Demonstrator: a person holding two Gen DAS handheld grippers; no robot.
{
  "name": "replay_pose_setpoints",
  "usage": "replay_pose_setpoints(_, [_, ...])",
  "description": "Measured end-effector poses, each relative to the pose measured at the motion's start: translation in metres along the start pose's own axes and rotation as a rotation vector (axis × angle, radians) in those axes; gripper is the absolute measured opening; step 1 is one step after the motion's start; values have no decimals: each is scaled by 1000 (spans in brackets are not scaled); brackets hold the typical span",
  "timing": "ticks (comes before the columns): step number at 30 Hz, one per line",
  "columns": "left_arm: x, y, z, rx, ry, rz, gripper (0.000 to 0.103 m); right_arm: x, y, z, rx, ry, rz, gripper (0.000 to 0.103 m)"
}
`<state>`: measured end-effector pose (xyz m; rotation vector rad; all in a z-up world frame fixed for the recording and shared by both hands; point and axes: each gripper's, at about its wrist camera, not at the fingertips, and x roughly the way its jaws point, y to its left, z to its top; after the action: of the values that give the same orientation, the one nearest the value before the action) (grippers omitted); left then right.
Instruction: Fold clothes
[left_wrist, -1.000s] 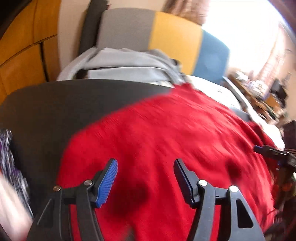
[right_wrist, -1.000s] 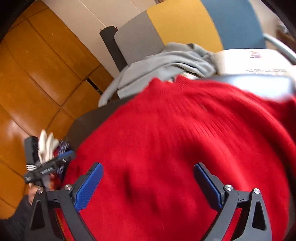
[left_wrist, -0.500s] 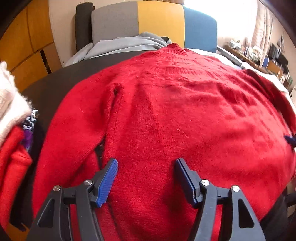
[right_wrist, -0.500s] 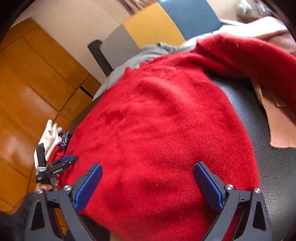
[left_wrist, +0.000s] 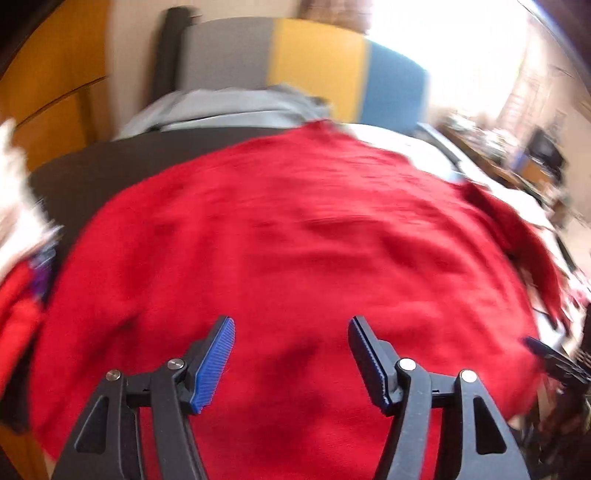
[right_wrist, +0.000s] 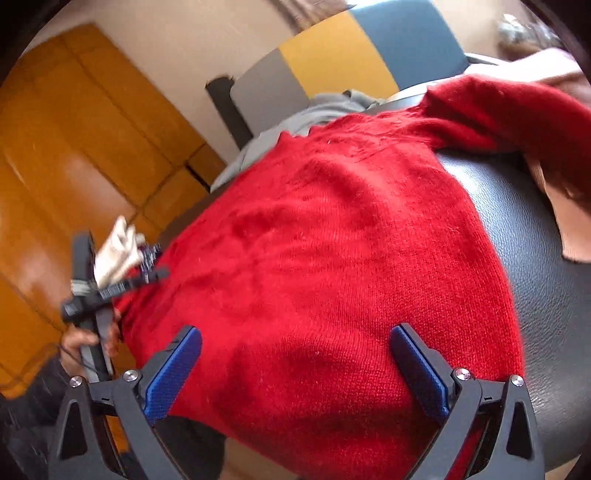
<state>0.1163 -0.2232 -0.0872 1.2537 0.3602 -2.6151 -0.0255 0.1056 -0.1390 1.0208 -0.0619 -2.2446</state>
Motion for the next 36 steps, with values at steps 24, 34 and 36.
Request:
replay_pose_setpoints(24, [37,-66,-28,244,20,-50,71,-58,-118,122,-64,4,-364,15])
replay_pose_setpoints(34, [31,-52,-15,162,90,-111,71,-52,-261,225,436,-69,-412,77])
replay_pose_setpoints(36, [26,-45,-13,126,82,-115,71,-66,-257,218,426,-126,-470,79])
